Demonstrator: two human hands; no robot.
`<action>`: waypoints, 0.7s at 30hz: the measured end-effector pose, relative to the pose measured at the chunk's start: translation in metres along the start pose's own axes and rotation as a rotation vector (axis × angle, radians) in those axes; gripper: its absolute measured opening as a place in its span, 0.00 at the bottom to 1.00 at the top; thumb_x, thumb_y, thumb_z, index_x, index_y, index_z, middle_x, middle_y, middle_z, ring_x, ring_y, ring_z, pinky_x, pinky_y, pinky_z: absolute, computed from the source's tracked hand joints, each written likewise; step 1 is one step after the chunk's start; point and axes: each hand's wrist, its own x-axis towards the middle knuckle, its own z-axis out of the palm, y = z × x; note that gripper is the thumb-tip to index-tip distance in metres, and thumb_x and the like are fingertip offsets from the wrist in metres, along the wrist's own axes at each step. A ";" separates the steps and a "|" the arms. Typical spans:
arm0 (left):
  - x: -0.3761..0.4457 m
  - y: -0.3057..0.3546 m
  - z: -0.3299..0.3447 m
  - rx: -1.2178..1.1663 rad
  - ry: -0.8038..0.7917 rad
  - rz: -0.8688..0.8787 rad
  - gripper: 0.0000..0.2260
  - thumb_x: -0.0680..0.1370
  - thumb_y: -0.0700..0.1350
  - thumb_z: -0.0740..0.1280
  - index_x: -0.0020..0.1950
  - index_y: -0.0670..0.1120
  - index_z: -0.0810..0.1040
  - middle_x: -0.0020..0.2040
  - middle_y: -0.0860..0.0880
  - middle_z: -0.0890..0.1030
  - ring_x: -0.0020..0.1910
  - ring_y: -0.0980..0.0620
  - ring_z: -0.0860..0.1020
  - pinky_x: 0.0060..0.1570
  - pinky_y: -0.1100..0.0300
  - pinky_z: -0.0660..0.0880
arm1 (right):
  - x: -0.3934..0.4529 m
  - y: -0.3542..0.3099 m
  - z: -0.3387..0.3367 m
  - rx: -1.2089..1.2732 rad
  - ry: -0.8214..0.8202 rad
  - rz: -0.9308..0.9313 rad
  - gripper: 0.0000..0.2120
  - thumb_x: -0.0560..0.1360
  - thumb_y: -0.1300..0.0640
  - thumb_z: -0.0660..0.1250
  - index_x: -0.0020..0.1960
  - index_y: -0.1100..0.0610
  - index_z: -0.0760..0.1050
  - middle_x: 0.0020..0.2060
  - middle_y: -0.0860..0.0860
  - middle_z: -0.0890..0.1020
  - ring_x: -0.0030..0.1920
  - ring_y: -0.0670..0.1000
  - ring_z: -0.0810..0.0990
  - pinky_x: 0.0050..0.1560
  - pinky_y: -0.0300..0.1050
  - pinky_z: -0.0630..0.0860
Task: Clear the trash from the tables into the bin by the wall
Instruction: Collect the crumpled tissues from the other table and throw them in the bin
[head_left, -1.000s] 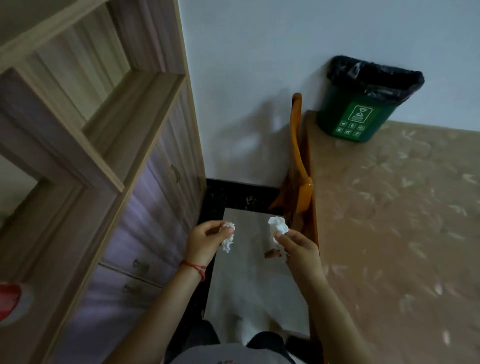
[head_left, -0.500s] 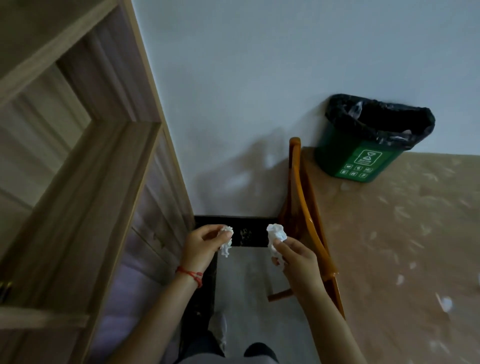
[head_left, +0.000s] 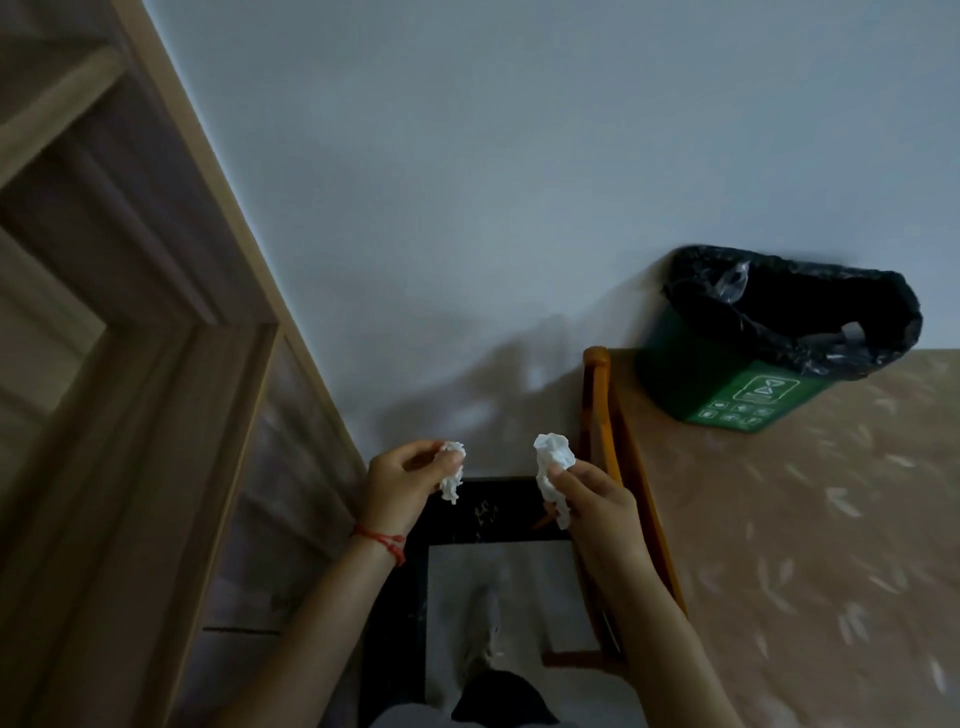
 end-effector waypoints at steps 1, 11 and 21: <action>0.009 0.003 0.006 0.001 -0.002 0.001 0.06 0.71 0.34 0.70 0.38 0.44 0.80 0.25 0.56 0.81 0.27 0.62 0.78 0.30 0.70 0.76 | 0.011 -0.004 -0.001 0.007 0.007 -0.001 0.07 0.74 0.58 0.66 0.48 0.61 0.79 0.36 0.54 0.80 0.36 0.49 0.78 0.37 0.38 0.75; 0.076 0.041 0.068 0.058 -0.057 0.054 0.06 0.70 0.34 0.70 0.37 0.45 0.80 0.24 0.57 0.80 0.26 0.64 0.77 0.29 0.72 0.73 | 0.093 -0.043 -0.023 0.049 0.039 -0.008 0.06 0.73 0.58 0.67 0.43 0.60 0.80 0.32 0.54 0.79 0.32 0.49 0.76 0.33 0.39 0.73; 0.112 0.054 0.150 0.181 -0.396 0.071 0.06 0.70 0.35 0.71 0.39 0.45 0.81 0.26 0.57 0.81 0.28 0.65 0.77 0.32 0.72 0.73 | 0.098 -0.048 -0.076 0.218 0.294 0.018 0.08 0.73 0.56 0.67 0.48 0.59 0.80 0.34 0.51 0.81 0.32 0.47 0.79 0.31 0.38 0.73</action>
